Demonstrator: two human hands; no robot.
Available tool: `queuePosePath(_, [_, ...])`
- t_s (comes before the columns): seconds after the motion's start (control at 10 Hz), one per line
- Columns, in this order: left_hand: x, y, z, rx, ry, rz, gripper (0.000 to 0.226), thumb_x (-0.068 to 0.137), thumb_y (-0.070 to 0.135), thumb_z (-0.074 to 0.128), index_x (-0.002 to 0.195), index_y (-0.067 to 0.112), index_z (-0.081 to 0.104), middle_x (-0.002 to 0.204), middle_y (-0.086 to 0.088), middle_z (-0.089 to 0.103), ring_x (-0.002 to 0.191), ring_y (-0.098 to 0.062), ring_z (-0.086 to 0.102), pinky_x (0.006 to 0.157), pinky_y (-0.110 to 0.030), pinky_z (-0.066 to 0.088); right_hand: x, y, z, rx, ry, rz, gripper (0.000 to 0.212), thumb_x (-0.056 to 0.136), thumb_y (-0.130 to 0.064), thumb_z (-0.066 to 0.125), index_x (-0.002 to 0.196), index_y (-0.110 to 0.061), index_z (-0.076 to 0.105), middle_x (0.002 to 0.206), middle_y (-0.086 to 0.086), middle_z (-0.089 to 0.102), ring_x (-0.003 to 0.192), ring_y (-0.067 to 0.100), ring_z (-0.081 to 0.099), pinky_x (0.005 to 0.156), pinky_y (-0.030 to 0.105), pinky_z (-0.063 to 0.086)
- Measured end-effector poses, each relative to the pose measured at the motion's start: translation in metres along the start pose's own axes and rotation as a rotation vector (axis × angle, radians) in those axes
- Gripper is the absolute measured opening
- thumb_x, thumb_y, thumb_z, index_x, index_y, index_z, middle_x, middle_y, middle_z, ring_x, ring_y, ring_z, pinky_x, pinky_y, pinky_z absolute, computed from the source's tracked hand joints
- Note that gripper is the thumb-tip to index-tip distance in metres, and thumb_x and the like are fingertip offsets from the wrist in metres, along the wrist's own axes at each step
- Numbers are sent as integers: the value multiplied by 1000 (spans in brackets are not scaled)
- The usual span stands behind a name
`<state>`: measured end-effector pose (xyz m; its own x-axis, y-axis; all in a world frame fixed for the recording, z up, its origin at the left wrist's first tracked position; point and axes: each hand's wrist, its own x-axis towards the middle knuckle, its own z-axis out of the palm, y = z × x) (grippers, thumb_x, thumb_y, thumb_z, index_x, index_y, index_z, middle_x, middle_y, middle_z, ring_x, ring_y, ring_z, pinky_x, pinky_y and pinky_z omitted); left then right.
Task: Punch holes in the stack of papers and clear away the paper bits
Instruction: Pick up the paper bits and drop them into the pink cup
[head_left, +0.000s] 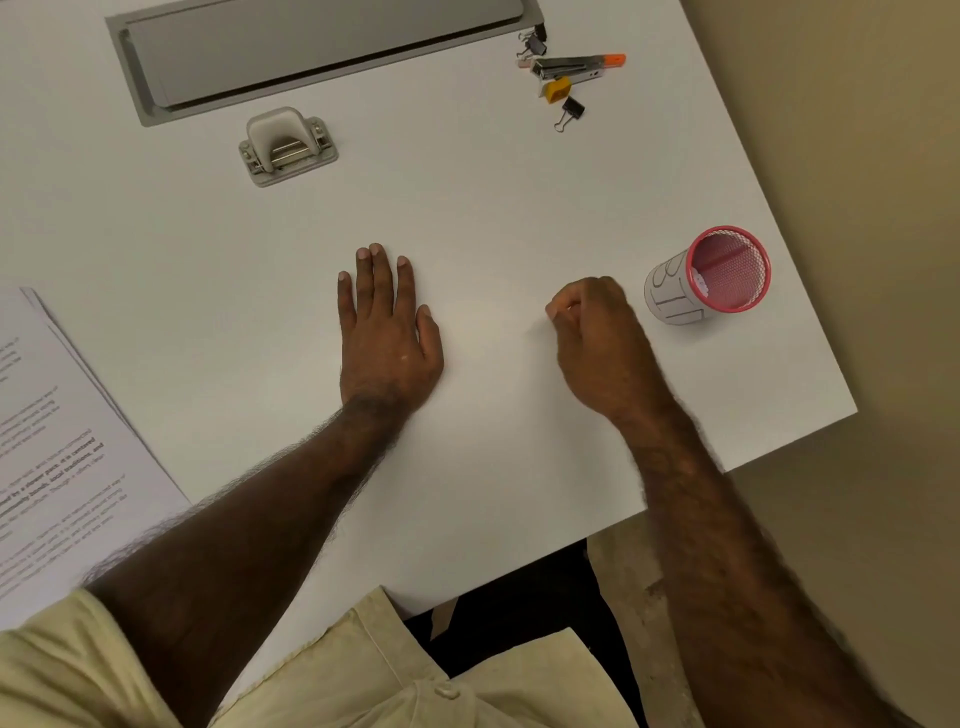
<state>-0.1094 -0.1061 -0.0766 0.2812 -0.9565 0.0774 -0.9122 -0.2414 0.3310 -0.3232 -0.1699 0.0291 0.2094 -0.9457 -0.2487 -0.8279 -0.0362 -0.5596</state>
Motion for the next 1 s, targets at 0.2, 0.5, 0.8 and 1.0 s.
queuePosePath(0.2, [-1,0,1,3,4,2,65,108,29,34,166,2,27,176,-24,14,166,-36,7,135,-55,6,10,23,-61,52,284,-20,16,100,-2,50,99,-7,64,102,8,66,100,19,59,93,19,44])
queuePosePath(0.5, [-2,-1,4,8,30,16,64,108,31,32,166,3,28,176,-24,16,166,-36,8,135,-53,4,15,67,-114,-129,372,238,24,101,-18,55,110,-11,77,120,13,73,111,31,66,88,30,47])
queuePosePath(0.8, [-2,-1,3,15,19,10,65,108,31,31,166,3,27,176,-24,15,166,-36,7,135,-53,4,0,40,-83,30,460,70,6,88,-21,72,83,-21,76,82,-8,72,77,8,66,79,27,55])
queuePosePath(1.0, [-2,-1,1,14,17,10,65,108,31,30,166,3,26,176,-24,15,166,-36,7,135,-53,3,-1,32,-15,-41,119,-52,3,88,-19,81,86,-17,81,87,1,74,82,21,69,79,35,55])
